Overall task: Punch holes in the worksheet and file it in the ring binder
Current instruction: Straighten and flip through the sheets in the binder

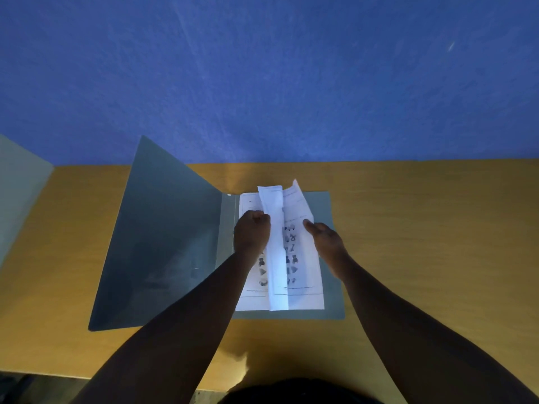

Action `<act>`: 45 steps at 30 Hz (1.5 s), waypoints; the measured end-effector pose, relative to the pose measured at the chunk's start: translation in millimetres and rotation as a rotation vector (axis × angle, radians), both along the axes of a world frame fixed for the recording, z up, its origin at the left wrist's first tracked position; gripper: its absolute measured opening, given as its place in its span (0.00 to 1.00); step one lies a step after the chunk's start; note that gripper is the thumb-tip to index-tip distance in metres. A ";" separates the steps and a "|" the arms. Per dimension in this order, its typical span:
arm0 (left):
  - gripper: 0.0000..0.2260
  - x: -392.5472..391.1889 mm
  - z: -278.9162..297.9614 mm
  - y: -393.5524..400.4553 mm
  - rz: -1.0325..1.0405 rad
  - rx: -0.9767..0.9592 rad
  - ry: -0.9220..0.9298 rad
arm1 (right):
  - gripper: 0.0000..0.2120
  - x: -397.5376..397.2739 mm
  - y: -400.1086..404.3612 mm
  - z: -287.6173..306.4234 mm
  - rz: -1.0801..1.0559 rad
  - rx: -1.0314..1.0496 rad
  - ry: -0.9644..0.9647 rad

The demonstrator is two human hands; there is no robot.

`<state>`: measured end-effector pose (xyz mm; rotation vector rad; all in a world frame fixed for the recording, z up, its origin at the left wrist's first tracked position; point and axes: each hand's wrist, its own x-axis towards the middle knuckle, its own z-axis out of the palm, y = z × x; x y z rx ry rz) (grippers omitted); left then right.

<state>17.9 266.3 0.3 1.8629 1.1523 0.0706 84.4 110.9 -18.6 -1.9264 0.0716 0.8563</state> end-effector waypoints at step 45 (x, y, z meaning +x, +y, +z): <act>0.14 -17.6 -15.2 20.6 -0.117 0.114 -0.085 | 0.16 -19.3 26.3 9.8 0.228 0.163 0.157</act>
